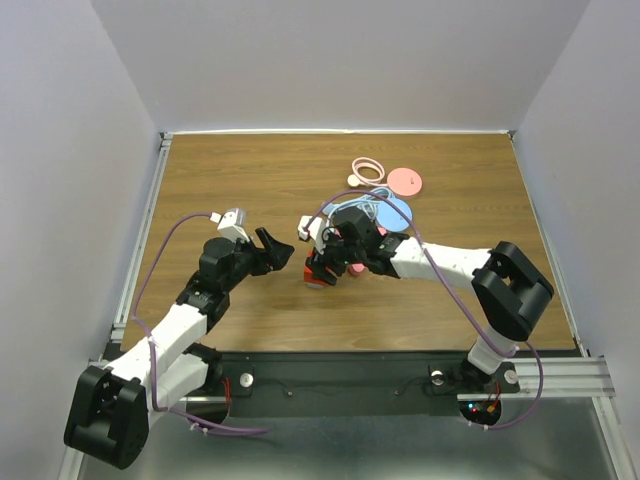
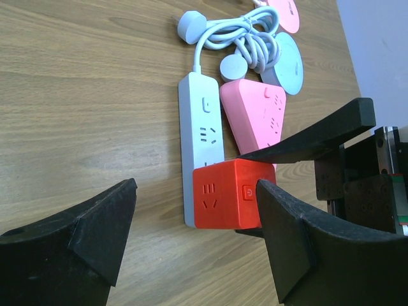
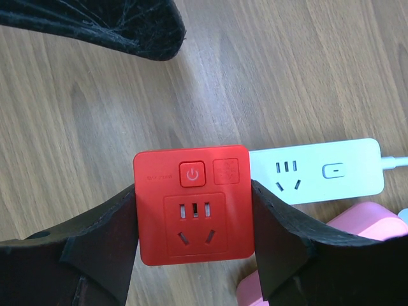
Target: Insert the plug
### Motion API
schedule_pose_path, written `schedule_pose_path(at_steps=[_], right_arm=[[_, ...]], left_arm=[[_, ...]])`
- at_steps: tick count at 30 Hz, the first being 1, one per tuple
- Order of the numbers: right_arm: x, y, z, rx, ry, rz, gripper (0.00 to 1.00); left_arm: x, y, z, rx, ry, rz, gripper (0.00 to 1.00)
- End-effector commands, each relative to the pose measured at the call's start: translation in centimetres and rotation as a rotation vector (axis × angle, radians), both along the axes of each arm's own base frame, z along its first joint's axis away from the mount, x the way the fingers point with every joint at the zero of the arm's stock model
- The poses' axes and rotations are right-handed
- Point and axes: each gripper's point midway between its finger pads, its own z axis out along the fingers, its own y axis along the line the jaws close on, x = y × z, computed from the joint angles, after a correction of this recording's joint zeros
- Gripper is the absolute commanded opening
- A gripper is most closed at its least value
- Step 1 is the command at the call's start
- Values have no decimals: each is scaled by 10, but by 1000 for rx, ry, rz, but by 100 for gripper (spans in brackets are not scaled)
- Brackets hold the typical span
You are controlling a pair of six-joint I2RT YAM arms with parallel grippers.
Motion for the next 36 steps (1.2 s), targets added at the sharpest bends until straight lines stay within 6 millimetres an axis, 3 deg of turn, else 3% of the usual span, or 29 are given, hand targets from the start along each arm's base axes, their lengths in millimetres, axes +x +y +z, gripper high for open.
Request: schedule_pose_path(at_steps=[1, 12, 21, 36], right_arm=[[-33, -40, -72, -238, 190, -51, 0], [-54, -50, -96, -244, 290, -76, 0], [-66, -43, -118, -272, 339, -87, 0], [-78, -35, -110, -208, 398, -240, 0]], left_arm=[[6, -1, 24, -22, -82, -5, 86], [7, 0, 24, -20, -85, 2, 86], [6, -1, 24, -25, -86, -5, 86], [5, -1, 29, -28, -98, -2, 86]])
